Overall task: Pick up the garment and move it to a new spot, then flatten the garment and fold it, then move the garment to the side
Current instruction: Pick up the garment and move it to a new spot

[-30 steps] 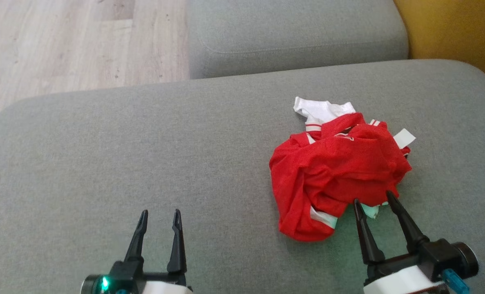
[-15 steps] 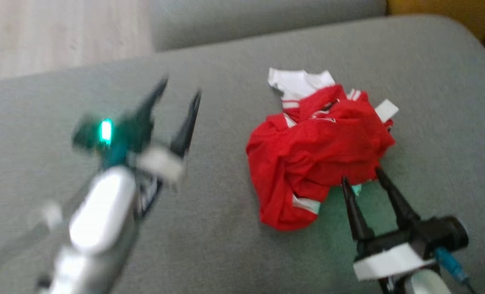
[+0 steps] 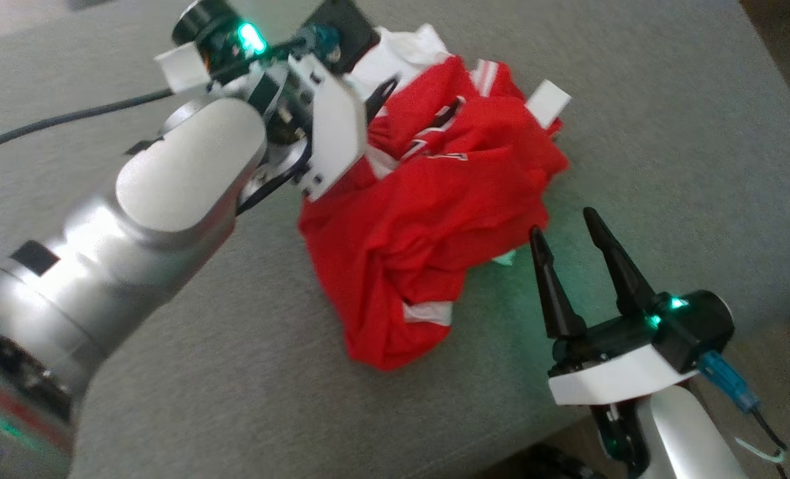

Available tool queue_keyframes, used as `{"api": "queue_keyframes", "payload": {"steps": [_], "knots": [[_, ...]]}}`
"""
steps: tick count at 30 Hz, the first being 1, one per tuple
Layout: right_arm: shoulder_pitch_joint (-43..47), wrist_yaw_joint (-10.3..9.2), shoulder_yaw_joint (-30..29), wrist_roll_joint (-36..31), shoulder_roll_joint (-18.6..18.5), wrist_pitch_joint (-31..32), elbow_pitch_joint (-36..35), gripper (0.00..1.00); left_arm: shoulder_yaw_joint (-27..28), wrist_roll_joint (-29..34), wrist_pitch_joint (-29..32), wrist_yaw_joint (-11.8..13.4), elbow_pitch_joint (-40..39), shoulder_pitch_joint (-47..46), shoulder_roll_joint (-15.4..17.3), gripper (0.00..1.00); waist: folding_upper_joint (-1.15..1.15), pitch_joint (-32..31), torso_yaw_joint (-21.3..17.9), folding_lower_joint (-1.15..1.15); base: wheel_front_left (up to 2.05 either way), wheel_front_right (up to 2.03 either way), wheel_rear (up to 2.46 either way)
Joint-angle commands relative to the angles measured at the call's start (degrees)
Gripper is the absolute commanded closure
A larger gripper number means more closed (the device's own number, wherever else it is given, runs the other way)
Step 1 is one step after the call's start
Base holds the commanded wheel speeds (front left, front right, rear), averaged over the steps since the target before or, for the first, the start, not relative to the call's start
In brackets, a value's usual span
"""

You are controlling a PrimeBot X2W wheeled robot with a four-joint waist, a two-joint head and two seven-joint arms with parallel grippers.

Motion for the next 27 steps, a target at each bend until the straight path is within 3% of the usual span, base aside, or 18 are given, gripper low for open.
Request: {"api": "queue_keyframes", "payload": {"steps": [1,4,9,15,17,21,27], "knots": [[-1.4,-0.04,1.9,0.9,-0.3,-0.6,-1.7,0.00,-1.9,-1.8,1.9,0.1,-0.3,-4.1,2.5,0.00,0.00,4.3,-5.0,-0.02,0.00,0.00,0.00],[-2.1,-0.04,3.6,2.7,-0.3,-0.6,-1.9,0.00,-9.1,-4.9,5.3,0.1,1.4,-7.7,5.6,0.00,0.00,6.3,-7.6,-0.02,0.00,0.00,0.00],[-2.3,-0.04,4.8,4.7,-0.3,-0.6,-1.8,0.00,-9.8,-1.6,7.6,0.1,0.5,-6.2,7.6,0.00,0.00,7.8,-9.8,-0.02,0.00,0.00,0.00],[-2.5,-0.04,5.4,5.8,-0.3,-0.6,-1.6,0.00,-9.8,-2.7,12.2,0.1,-2.4,-3.0,9.1,0.00,0.00,8.3,-11.2,-0.02,0.00,0.00,0.00],[-2.5,-0.04,5.4,6.0,-0.3,-0.6,-1.6,0.00,-9.8,-2.4,14.3,0.1,-3.8,-2.0,10.0,1.00,0.00,8.2,-11.6,-0.02,0.00,0.00,0.00],[-2.1,-0.04,4.9,5.9,-0.3,-0.6,-1.3,0.00,-9.8,0.1,16.1,0.1,-9.0,-0.2,11.7,1.00,0.00,7.1,-11.4,-0.02,0.00,0.00,0.00],[-0.2,-0.04,3.8,3.0,-0.3,-0.6,-0.6,0.00,-9.8,0.1,6.6,0.1,-11.5,-1.6,10.6,1.00,0.00,1.5,-7.8,-0.02,0.00,0.00,0.00]]}}
